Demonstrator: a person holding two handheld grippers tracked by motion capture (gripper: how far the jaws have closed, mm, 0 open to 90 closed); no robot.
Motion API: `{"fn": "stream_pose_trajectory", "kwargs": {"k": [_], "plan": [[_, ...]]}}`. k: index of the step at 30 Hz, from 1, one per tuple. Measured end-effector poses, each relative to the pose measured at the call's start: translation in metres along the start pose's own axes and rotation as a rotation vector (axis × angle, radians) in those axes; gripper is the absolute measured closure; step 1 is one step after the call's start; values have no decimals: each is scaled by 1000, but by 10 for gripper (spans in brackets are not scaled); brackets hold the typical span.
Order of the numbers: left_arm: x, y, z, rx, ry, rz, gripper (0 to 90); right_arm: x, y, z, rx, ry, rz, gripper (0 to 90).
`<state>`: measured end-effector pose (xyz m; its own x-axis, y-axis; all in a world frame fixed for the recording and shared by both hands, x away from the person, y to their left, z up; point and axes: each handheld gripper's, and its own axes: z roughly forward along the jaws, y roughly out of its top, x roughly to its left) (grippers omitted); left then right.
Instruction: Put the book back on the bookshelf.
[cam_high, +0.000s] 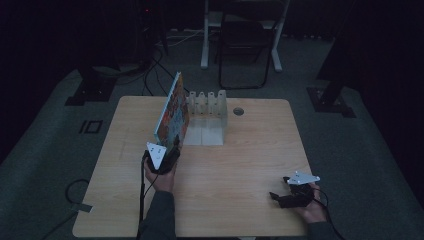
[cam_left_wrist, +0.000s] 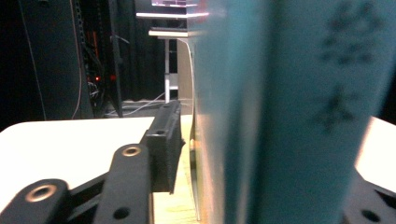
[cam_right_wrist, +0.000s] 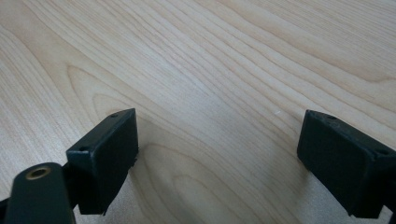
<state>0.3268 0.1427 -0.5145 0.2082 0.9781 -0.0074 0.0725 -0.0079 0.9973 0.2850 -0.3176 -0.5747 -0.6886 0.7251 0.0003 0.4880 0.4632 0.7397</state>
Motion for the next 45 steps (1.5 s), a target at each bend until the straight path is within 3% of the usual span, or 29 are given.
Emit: {"fn": "stream_pose_trajectory", "kwargs": {"k": [5,10,31,45], "plan": [[0,0,0,22,-43,-4,487,0,0,0,0,0,0,120],[0,1,-1,29,-52,-4,441,0,0,0,0,0,0,120],[4,7,-16,40,-143,-38,420,0,0,0,0,0,0,120],[7,3,-30,48,-156,-34,411,0,0,0,0,0,0,120]]}}
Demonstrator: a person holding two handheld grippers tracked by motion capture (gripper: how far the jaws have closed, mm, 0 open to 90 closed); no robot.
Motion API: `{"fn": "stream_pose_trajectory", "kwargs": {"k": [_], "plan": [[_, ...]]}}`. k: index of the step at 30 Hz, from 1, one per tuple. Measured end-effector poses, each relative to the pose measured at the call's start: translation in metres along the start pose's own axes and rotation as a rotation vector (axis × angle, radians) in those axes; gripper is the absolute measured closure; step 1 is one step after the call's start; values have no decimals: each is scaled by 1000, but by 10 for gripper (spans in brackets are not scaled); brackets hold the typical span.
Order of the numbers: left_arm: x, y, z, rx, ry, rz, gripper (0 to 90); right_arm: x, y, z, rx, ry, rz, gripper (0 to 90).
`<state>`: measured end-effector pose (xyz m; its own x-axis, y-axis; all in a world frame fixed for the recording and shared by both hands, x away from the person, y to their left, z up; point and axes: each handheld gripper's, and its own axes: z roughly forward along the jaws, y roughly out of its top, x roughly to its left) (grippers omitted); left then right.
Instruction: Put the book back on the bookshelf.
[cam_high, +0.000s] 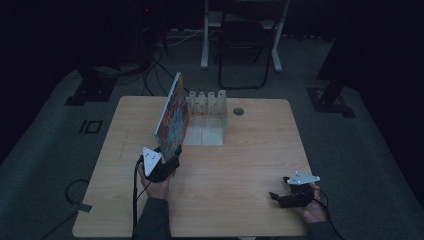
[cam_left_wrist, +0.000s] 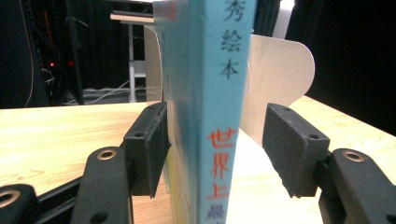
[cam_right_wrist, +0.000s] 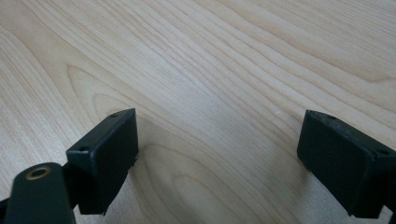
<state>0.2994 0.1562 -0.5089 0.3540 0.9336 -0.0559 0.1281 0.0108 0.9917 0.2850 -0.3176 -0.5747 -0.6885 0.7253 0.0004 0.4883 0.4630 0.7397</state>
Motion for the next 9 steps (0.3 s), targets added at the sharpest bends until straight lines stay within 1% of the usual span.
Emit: {"fn": "stream_pose_trajectory", "kwargs": {"k": [5,7,9], "plan": [[-2,-2,-8,-4,-16,-2,411,0,0,0,0,0,0,120],[-3,-2,-13,-11,-21,3,412,0,0,0,0,0,0,120],[-2,-2,-15,-9,-21,2,412,0,0,0,0,0,0,120]]}}
